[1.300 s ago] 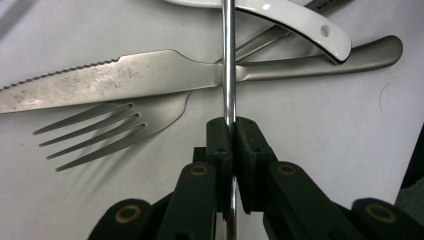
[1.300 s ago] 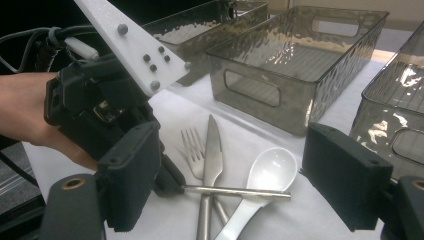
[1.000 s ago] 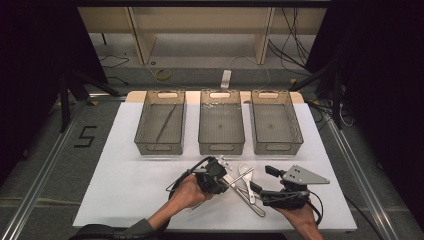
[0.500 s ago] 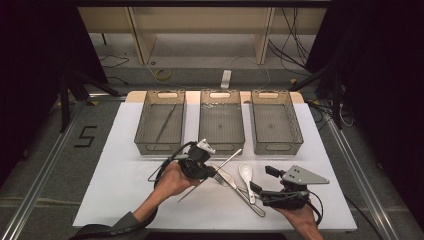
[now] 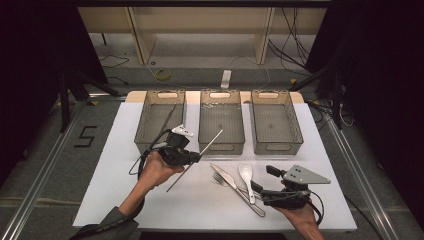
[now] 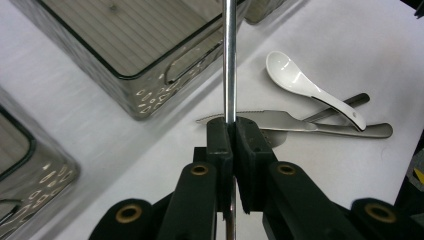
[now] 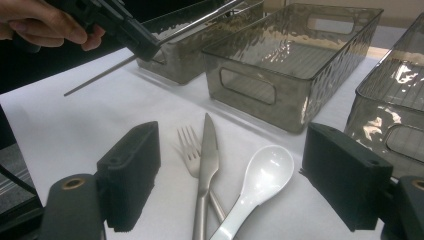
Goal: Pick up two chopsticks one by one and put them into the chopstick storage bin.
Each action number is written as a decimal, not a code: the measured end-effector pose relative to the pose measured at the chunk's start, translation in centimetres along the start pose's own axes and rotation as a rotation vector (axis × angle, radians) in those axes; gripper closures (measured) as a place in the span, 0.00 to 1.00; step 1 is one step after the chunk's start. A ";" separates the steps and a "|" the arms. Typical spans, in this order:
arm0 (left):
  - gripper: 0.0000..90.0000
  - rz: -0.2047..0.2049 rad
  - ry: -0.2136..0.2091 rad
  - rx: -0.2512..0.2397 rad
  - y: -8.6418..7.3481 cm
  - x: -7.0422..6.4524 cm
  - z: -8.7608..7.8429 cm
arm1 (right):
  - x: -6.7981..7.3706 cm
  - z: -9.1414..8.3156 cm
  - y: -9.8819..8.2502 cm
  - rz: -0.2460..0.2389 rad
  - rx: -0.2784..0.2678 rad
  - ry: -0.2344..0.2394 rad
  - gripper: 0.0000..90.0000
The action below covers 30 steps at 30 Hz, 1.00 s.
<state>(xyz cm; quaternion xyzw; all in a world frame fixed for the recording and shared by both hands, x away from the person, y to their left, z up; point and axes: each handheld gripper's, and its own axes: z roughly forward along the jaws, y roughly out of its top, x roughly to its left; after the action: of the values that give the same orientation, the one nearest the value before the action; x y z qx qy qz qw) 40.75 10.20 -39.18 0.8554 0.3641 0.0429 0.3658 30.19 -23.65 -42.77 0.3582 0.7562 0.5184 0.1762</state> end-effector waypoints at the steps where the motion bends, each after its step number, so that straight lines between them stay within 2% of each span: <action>1: 0.95 -0.001 0.006 -0.002 0.0 0.2 -0.2 | 0.0 0.0 0.0 -0.001 0.002 0.000 0.27; 6: 0.95 -0.012 0.048 -0.037 0.4 1.6 -1.4 | 0.1 0.2 -0.1 -0.003 0.007 0.002 0.27; 11: 0.95 -0.063 0.082 -0.090 0.7 3.7 -2.9 | 0.0 0.1 -0.1 0.001 0.006 0.000 0.27; 15: 0.95 -0.078 0.097 -0.108 1.0 4.7 -3.5 | 0.0 0.1 -0.1 0.002 0.005 -0.001 0.27; 25: 0.95 -0.113 0.174 -0.181 2.9 7.4 -5.3 | -0.1 0.0 -0.1 0.007 0.000 0.000 0.27; 30: 0.95 -0.121 0.208 -0.198 4.0 8.6 -6.0 | 0.0 0.0 -0.1 0.006 0.002 0.004 0.27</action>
<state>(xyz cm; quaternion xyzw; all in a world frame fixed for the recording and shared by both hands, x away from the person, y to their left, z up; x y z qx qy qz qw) 47.34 17.53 -33.80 0.7826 0.4450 0.1447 0.4106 30.23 -23.67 -42.84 0.3599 0.7559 0.5188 0.1728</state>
